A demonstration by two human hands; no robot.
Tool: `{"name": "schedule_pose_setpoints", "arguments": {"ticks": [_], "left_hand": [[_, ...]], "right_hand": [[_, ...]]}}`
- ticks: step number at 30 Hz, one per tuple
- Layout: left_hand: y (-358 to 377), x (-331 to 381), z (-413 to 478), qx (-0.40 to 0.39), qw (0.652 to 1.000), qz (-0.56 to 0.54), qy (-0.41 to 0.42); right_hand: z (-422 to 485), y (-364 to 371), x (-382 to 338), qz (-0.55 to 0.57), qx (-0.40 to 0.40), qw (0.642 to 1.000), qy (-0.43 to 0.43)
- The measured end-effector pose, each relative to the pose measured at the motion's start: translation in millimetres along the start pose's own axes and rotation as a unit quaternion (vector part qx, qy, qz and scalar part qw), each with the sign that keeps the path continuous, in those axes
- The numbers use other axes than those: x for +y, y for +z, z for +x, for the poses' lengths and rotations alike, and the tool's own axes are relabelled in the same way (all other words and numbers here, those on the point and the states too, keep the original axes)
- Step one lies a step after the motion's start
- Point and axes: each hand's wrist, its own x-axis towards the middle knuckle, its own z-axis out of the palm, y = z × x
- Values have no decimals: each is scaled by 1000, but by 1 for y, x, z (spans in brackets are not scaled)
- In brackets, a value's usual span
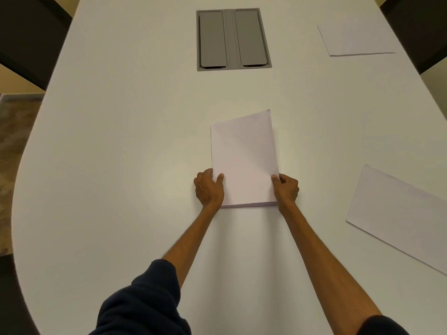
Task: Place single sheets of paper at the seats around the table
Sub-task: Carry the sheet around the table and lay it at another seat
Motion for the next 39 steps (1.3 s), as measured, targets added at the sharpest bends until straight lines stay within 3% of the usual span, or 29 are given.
{"name": "schedule_pose_setpoints", "arguments": {"ticks": [11,21,29,39], "left_hand": [[-1,0,5,35,995,-85,-32],[-21,7,-2,1,977,-209,-35],[-85,23,-38,29,967,-251,18],[-205,13,-112,133,936,-319,58]], "right_hand": [[8,-7,4,87,-22,996,24],[-10,-21,-9,132,-36,991,2],[-59,-46,-43,186,-87,977,-48],[-167,-56,-87,224,-176,947,-151]]}}
